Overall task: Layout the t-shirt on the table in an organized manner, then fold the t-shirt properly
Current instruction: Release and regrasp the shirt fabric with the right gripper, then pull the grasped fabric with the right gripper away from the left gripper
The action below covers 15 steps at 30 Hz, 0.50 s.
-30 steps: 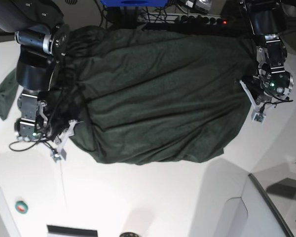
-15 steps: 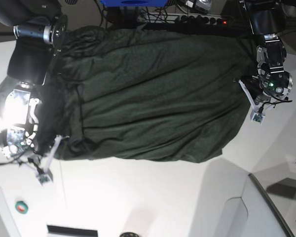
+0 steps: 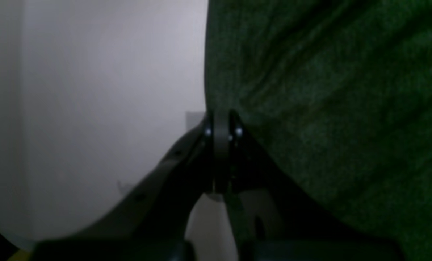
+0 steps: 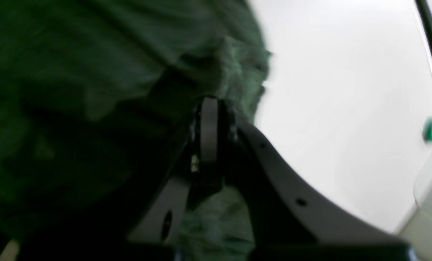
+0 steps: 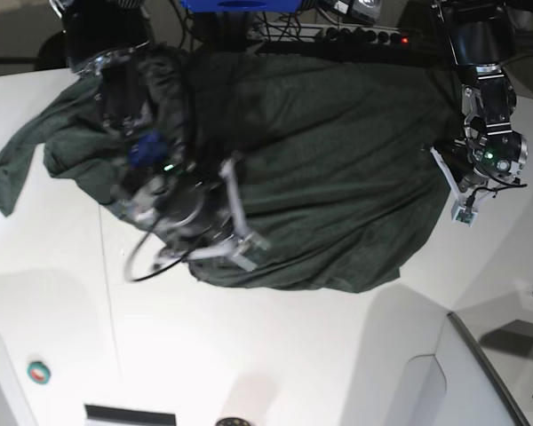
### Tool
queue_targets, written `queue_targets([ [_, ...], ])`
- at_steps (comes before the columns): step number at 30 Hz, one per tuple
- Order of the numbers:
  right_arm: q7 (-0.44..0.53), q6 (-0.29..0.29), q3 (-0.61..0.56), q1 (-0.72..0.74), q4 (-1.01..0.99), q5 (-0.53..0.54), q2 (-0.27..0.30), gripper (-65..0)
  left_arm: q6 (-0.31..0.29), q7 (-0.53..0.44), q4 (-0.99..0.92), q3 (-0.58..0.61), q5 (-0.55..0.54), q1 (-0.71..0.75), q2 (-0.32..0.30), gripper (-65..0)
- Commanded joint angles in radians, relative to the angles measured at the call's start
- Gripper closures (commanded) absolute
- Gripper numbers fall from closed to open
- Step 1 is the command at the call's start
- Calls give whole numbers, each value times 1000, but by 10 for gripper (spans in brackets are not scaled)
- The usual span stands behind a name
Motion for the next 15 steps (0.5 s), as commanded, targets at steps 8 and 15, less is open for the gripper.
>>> queue_targets([
  [8, -81, -3, 129, -12, 73, -5, -10, -243, 7, -7, 16, -3, 0, -6, -27, 0],
  [15, -21, -2, 336, -12, -103, 0, -30, -251, 7, -7, 14, -3, -2, -13, -30, 0],
])
